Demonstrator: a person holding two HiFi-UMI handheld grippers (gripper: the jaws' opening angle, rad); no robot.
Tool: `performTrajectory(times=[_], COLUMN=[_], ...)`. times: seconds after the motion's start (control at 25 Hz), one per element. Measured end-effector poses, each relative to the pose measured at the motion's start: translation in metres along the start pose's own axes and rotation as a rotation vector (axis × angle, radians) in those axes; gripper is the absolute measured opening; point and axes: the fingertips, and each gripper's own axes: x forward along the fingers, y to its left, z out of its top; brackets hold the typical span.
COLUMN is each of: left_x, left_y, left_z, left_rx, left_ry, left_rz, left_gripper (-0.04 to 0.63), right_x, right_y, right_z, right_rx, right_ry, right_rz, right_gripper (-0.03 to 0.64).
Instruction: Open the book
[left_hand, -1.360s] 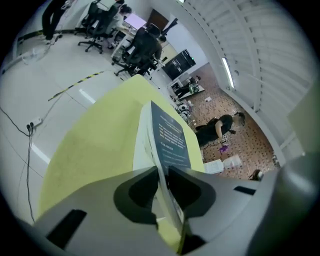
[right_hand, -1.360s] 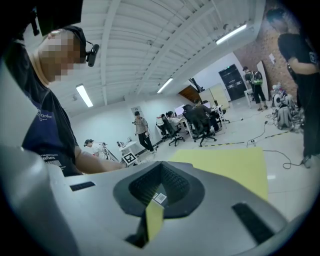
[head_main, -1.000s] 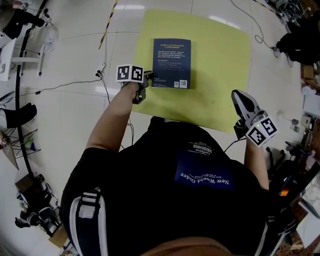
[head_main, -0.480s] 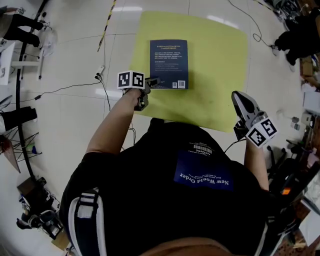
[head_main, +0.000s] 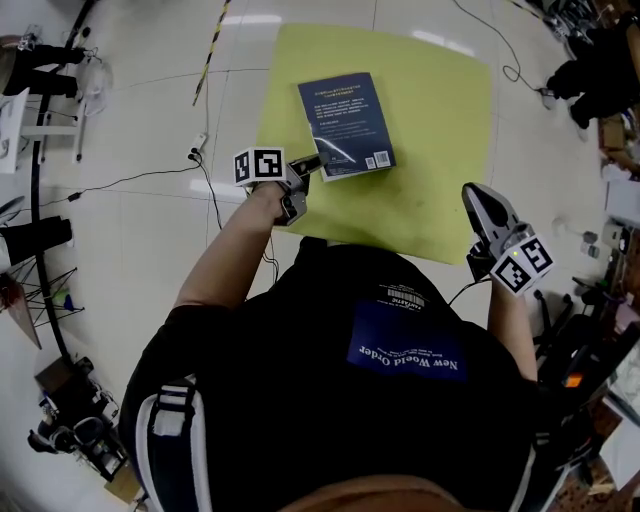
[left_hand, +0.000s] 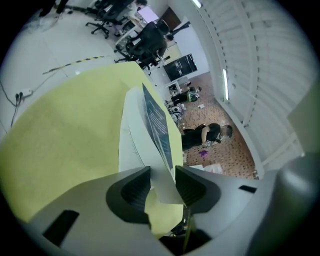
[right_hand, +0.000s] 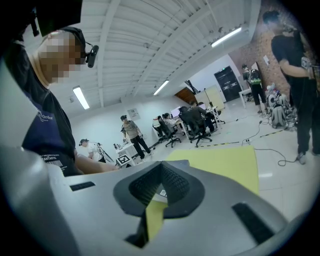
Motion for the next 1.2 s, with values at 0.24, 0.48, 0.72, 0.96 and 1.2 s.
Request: performTrajectory(times=[0.24, 0.48, 0.72, 0.96, 1.2], left_x=[0.024, 0.038, 0.027, 0.017, 0.031], left_y=[0.033, 0.045, 0.023, -0.028, -0.093], left_z=[-0.014, -0.014, -0.008, 0.012, 0.03], left_rx=[-0.067, -0.039, -0.068, -0.003, 0.116], left_ry=[0.023, 0.055, 0.023, 0.016, 0.058], left_rz=[0.069, 0.148, 0.036, -0.143, -0.259], left_gripper=[0.164, 0.162, 0.077, 0.055, 0.055], right_x=[-0.004, -0.015, -0.025, -0.027, -0.031], right_y=[0.001, -0.006, -0.009, -0.009, -0.006], right_z=[-0.008, -0.014, -0.016, -0.018, -0.02], right_rx=[0.004, 0.015, 0.025, 0.031, 0.036], right_ry=[0.011, 0.01, -0.005, -0.013, -0.025], right_rz=[-0.006, -0.03, -0.044, -0.041, -0.054], right_gripper=[-0.014, -0.014, -0.014, -0.014, -0.014])
